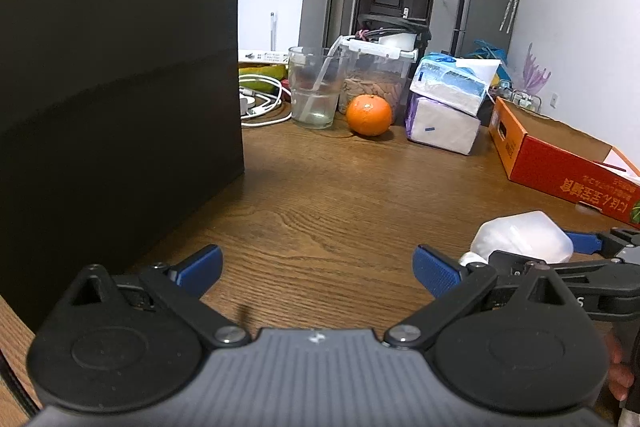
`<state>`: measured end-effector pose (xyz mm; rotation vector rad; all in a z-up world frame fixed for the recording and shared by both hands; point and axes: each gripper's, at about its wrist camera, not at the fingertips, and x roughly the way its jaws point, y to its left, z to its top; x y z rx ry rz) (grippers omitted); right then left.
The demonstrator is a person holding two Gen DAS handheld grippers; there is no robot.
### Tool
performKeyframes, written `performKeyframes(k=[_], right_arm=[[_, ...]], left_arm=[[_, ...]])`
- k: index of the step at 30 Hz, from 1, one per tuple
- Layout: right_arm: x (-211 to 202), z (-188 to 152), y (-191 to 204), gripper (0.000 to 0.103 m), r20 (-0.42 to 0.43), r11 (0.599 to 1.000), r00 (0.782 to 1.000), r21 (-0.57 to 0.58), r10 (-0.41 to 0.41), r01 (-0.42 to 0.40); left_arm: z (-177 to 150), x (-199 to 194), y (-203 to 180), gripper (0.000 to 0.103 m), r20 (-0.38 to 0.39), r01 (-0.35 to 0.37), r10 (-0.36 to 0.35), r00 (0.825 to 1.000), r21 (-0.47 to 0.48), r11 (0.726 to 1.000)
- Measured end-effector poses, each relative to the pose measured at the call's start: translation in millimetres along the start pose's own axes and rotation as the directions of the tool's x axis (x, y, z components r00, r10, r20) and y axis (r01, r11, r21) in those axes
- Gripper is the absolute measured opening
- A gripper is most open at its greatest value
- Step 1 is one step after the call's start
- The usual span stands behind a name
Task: Organize rigid objects
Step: 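Grasp the white plastic container with the right tool while the left tool grasps the white cap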
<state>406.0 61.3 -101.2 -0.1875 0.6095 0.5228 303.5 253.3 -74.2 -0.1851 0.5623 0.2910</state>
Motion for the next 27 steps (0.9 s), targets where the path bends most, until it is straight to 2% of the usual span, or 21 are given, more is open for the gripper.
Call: performKeyframes(k=[5,9,16,27], right_arm=[[3,-1,1,0.082,-0.004,1.0,1.0,-0.001,-0.017,0.017],[-3,-1,-3,0.082,0.031,0.999,0.999,0.023,-0.031,0.03],[-14,-1,-9,0.082,0.072,0.999,0.997,0.041,-0.031,0.028],[-34,-7,-36,0.082,0.115,0.996,0.992,0.078,-0.059,0.05]], left_arm=[[-1,1,-1,0.103,-0.003,-0.008,0.008,1.0,0.006,1.0],[-1,2,-3,0.103,0.002,-0.024,0.024,1.0,0.012,1.0],[-2,5,-2,0.103,-0.012,-0.038,0.038,0.999,-0.031,0.999],[-9,9,-30,0.103,-0.03,-0.051,0.051,0.998,0.0,0.999]])
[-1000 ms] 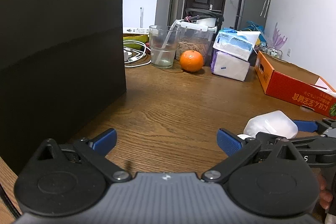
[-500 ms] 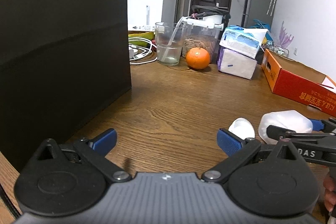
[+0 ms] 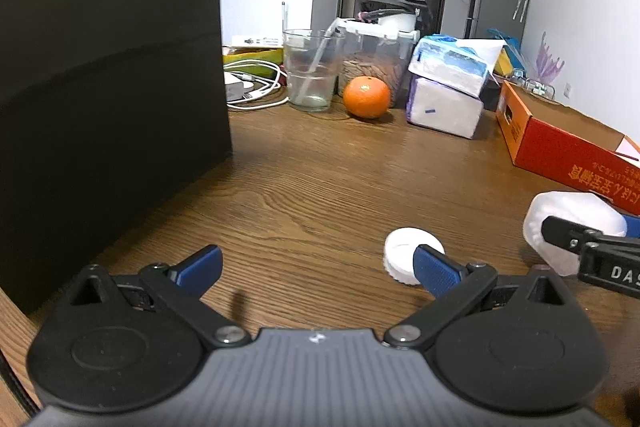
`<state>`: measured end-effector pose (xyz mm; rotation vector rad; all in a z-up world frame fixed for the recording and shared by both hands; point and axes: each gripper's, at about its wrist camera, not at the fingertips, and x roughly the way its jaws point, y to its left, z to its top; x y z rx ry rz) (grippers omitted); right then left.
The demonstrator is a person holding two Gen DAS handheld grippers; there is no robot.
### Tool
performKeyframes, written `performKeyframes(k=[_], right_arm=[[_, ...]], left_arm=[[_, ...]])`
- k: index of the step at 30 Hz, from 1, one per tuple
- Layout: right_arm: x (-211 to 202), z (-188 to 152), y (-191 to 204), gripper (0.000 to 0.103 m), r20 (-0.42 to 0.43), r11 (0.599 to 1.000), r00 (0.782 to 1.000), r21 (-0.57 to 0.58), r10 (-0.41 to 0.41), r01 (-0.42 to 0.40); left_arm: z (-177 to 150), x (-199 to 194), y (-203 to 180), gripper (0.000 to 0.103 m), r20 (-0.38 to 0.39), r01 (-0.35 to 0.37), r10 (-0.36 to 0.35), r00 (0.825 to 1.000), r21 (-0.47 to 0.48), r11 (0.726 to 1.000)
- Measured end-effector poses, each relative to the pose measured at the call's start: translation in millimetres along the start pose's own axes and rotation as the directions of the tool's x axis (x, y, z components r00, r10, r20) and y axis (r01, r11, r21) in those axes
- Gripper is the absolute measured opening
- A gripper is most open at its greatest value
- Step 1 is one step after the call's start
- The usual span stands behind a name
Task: Organize rigid objects
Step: 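Grasp the white plastic container with the right tool while the left tool grasps the white cap, then carry the white cap and white container with both tools over the cardboard box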
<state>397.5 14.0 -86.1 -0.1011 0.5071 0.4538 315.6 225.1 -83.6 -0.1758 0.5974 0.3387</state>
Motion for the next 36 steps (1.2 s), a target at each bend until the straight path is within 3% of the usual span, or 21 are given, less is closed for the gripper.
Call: performKeyframes(k=[11,19,22,24,25,28,29,36], right_arm=[[-15,-5,-52,0.082,0.013,0.997,0.998,0.054,-0.062,0.062],[-21,-9,-84,0.082,0.013,0.99,0.995,0.095,-0.103,0.101],[-22,-9,-89,0.082,0.015,0.989,0.994,0.106,-0.105,0.103],[-22,-8,-90,0.082,0.017,0.989,0.994,0.111,-0.105,0.102],[-22,-9,-90,0.082,0.019,0.989,0.994,0.11,-0.104,0.101],[-22,-9,-88,0.082,0.021,0.989,0.995,0.106,-0.102,0.099],[-22,-9,-88,0.082,0.02,0.989,0.994,0.107,-0.103,0.1],[-24,-8,-89,0.082,0.024,0.989,0.994,0.108,-0.106,0.103]], left_arm=[[-6,9,-51,0.103,-0.052,0.053,-0.049,0.997,0.065,0.997],[1,25,-67,0.102,-0.07,0.03,-0.027,0.997,0.052,0.998],[3,31,-68,0.093,-0.08,0.022,-0.019,0.997,0.044,0.999],[4,35,-68,0.077,-0.098,0.024,-0.02,0.995,0.043,0.999],[3,36,-69,0.076,-0.097,0.017,-0.012,0.995,0.052,0.998],[3,35,-71,0.053,-0.084,0.001,0.005,0.996,0.067,0.998],[4,36,-71,0.041,-0.082,-0.005,0.011,0.997,0.07,0.998],[6,30,-68,0.041,-0.073,0.016,-0.012,0.997,0.059,0.998]])
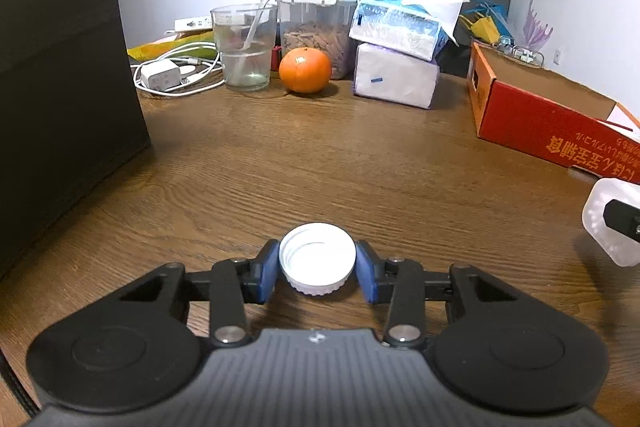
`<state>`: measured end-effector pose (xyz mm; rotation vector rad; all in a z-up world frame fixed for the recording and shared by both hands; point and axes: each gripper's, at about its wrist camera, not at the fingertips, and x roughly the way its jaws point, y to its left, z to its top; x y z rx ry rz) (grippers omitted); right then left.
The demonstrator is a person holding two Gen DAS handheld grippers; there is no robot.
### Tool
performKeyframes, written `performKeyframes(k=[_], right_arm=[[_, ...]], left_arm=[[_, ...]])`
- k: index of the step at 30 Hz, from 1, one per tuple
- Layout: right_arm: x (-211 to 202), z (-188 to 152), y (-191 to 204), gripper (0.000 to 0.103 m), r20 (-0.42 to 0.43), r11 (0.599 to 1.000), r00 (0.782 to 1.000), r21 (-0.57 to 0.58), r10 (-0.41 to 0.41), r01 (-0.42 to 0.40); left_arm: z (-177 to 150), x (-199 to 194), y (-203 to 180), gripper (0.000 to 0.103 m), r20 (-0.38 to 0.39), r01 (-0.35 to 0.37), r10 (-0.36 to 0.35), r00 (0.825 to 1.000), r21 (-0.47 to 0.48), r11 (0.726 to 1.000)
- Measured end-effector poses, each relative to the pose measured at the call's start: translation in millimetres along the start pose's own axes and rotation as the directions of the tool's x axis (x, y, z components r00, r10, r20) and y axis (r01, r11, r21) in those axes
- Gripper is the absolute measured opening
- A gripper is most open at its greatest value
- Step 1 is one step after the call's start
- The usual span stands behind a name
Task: Organize rigid objects
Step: 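Carry the white cap and white container with both tools over the cardboard box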
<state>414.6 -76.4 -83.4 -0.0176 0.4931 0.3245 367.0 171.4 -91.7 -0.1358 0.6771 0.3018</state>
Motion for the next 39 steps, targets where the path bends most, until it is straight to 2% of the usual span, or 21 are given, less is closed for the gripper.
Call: performKeyframes(k=[14,34,39], right_arm=[[-9,6,-7,0.082,0.039,1.0,0.999,0.021,-0.001,0.0],[-27,32,-59,0.082,0.12,0.992,0.992,0.126,-0.038,0.023],[-28,36,-64,0.082,0.145,0.993,0.988,0.117,-0.049,0.032]], left_arm=[[7,-21,-18,0.041,0.066,0.05,-0.05,0.997,0.003,0.999],[43,-33,-94,0.041,0.137,0.176,-0.178,0.974,0.028,0.984],[51,-32,-115,0.041,0.151,0.201,-0.204,0.967,0.036,0.979]])
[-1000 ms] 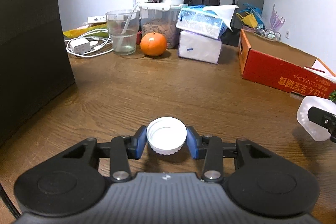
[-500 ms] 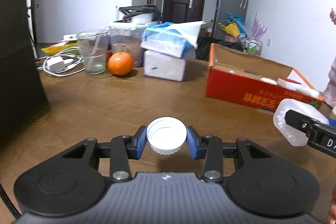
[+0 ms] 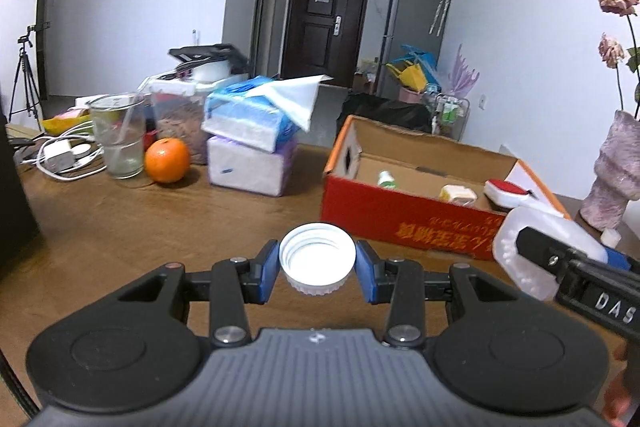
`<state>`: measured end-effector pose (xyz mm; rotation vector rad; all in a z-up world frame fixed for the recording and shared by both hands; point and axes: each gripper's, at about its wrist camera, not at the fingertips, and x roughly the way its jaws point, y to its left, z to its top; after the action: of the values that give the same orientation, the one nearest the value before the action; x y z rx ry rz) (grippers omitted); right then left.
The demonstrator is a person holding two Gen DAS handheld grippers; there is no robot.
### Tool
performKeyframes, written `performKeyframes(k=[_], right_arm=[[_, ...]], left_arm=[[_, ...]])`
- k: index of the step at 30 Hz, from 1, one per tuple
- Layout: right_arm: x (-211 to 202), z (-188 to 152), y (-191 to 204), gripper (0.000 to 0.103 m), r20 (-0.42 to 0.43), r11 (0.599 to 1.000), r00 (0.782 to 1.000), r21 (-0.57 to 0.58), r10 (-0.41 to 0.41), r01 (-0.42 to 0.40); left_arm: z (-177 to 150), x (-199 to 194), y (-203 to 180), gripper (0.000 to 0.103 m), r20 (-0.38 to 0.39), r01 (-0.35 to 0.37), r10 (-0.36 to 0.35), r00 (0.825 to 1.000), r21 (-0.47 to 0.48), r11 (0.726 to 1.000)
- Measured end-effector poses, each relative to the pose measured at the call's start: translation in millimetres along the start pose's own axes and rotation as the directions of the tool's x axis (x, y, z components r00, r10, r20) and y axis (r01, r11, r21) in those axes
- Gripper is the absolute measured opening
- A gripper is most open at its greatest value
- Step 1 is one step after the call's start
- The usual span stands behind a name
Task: Organize rigid objects
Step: 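Carry the white cap and white container with both tools over the cardboard box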
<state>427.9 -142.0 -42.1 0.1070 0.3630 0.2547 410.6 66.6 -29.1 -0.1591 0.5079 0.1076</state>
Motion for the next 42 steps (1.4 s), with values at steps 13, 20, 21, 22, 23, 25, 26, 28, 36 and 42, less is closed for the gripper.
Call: performKeyframes(k=[13,20,21,22,23,25,26,28,36,42], right_arm=[[20,18,-26,0.082,0.036,0.999,0.998,0.012,-0.05,0.05],[43,26,-42,0.082,0.04,0.996,0.996,0.019,-0.083,0.082],[46,27,-44,0.082,0.041,0.996,0.995,0.019,-0.089,0.089],[49,27,-45,0.082,0.042,0.995,0.995,0.019,-0.095,0.094],[53,28,-47,0.082,0.042,0.995,0.994,0.019,-0.102,0.101],[60,30,-50,0.082,0.044,0.994,0.993,0.019,-0.112,0.111],[64,31,-52,0.082,0.045,0.993,0.992,0.019,-0.117,0.117],[71,33,-54,0.082,0.046,0.992,0.991,0.015,-0.126,0.125],[99,39,-59,0.082,0.058,0.987,0.986,-0.019,-0.157,0.158],[119,44,-62,0.082,0.061,0.983,0.982,-0.047,-0.177,0.18]], left_arm=[[24,29,-40,0.041,0.048,0.048,-0.047,0.998,-0.005,0.999],[36,56,-59,0.041,0.053,0.062,-0.063,0.997,0.009,0.998],[37,59,-61,0.041,0.054,0.065,-0.065,0.996,0.009,0.998],[39,63,-64,0.041,0.055,0.07,-0.07,0.996,0.01,0.998],[41,66,-66,0.041,0.057,0.075,-0.075,0.996,0.01,0.997],[45,73,-71,0.041,0.06,0.081,-0.082,0.995,0.013,0.997],[47,77,-73,0.041,0.061,0.084,-0.085,0.995,0.015,0.996],[50,85,-79,0.041,0.061,0.09,-0.091,0.994,0.02,0.996],[62,116,-93,0.041,0.062,0.106,-0.107,0.992,0.026,0.994],[69,135,-95,0.041,0.068,0.094,-0.096,0.993,0.03,0.995]])
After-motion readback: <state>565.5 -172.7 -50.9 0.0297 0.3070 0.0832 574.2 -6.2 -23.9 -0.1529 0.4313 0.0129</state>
